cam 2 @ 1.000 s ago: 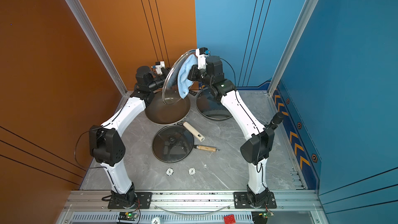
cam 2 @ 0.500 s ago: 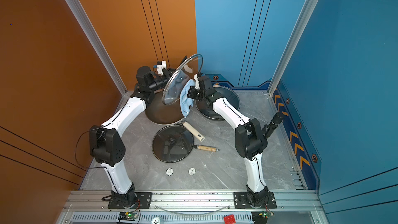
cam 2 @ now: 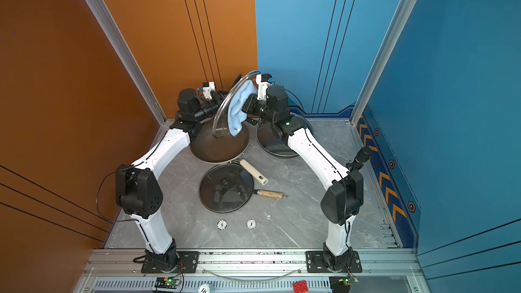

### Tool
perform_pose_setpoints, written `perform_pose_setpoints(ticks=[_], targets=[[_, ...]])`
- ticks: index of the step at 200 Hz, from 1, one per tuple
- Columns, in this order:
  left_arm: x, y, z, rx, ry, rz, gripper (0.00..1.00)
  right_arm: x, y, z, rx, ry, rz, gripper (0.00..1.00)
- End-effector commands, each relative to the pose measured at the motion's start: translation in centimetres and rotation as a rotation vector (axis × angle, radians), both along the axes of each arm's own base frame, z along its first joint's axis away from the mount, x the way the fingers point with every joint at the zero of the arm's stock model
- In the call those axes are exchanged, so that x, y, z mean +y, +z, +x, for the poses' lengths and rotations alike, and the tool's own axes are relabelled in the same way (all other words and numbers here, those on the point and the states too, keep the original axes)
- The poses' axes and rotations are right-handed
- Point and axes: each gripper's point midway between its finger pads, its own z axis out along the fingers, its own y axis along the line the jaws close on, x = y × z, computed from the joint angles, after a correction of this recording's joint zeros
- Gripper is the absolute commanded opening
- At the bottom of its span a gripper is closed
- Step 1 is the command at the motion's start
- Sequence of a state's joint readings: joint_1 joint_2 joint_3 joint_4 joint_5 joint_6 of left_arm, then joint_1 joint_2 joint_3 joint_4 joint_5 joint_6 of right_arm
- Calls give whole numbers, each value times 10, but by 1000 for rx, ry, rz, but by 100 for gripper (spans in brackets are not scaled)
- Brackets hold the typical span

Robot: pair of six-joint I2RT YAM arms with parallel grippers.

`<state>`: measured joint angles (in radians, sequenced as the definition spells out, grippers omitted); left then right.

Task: Wipe the pot lid with a cloth
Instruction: Wipe the pot lid.

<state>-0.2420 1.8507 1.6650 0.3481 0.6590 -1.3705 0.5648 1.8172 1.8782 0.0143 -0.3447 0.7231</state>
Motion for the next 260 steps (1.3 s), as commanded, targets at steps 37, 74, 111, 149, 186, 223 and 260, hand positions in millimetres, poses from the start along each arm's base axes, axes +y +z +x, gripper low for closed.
perform_pose_setpoints(ticks=[37, 74, 111, 149, 186, 223, 260], targets=[[18, 95, -28, -259, 51, -77, 0, 68, -13, -37, -1, 234, 5, 0], [24, 111, -34, -283, 61, -94, 0, 80, -80, -30, 94, 241, -134, 0], [27, 123, -42, -303, 48, -151, 0, 81, -134, -18, 185, 235, -208, 0], [27, 132, -49, -330, 23, -187, 0, 75, -159, 8, 231, 177, -211, 0], [25, 117, -47, -292, 23, -182, 0, 57, -192, 54, 293, 60, -251, 0], [33, 113, -52, -291, 44, -170, 0, 28, -174, 74, 280, -35, -239, 0], [46, 100, -48, -266, 79, -154, 0, 3, -103, 54, 144, -35, -171, 0]])
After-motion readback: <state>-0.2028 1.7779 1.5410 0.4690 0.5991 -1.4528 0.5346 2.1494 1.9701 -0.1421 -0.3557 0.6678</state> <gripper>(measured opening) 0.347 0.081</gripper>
